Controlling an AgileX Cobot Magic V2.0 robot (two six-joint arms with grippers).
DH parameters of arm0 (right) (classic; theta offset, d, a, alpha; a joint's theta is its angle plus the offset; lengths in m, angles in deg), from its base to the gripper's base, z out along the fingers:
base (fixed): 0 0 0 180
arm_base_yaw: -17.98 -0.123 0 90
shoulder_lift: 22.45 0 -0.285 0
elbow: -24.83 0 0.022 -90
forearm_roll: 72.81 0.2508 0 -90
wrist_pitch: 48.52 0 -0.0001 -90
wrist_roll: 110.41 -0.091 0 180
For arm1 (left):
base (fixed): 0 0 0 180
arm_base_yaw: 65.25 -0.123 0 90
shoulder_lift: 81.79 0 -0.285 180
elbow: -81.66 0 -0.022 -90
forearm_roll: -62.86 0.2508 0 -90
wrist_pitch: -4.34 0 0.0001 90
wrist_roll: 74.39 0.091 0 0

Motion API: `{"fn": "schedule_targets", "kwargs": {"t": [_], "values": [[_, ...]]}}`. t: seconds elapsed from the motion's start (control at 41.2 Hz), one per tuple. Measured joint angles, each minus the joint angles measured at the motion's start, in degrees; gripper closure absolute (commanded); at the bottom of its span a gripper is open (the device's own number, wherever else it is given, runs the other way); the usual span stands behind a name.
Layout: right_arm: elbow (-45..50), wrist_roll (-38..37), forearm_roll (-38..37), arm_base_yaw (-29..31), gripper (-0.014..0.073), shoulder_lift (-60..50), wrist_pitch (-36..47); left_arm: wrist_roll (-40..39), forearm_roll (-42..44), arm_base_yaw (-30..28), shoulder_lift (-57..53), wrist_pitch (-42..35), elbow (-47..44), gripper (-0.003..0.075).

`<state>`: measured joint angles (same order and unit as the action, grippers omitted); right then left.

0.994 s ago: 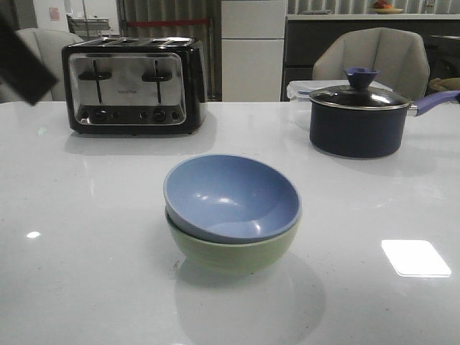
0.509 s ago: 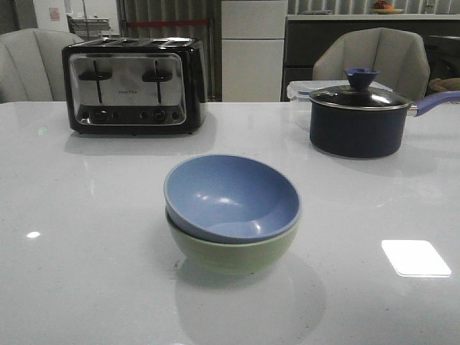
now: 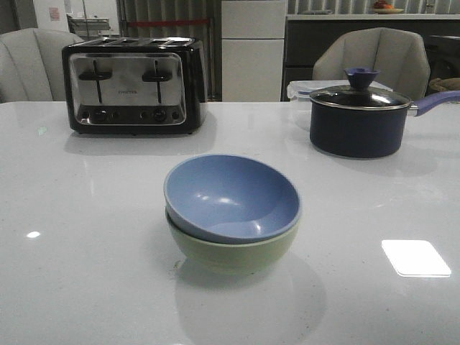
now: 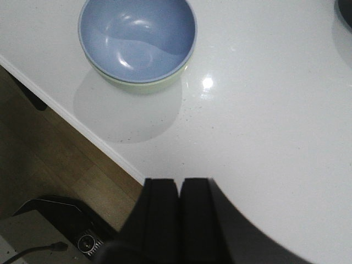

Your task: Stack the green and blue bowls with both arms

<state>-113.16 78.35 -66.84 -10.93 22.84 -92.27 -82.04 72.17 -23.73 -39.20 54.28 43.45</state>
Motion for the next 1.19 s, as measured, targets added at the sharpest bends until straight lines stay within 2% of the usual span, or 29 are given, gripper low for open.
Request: {"fn": "schedule_targets", "kwargs": {"t": [0.631,0.776,0.873,1.019,1.188], "values": [[0.00,-0.37,0.00,0.00,0.0566,0.00,0.00,0.00,0.00,-0.34,-0.93,0.00,0.00,0.0627],[0.00,-0.37,0.00,0.00,0.0566,0.00,0.00,0.00,0.37,-6.50,-4.78,-2.40,-1.90,0.0627],[0.00,-0.37,0.00,0.00,0.0566,0.00,0.00,0.22,-0.30,-12.45,-9.39,-9.40,-6.29,0.0627],[0.00,-0.37,0.00,0.00,0.0566,0.00,0.00,7.65,-7.64,-20.94,-19.28,-21.85,-15.93,0.0625],[0.00,-0.37,0.00,0.00,0.0566,0.00,0.00,15.20,-15.35,-29.47,-28.56,-28.65,-25.98,0.0626]]}}
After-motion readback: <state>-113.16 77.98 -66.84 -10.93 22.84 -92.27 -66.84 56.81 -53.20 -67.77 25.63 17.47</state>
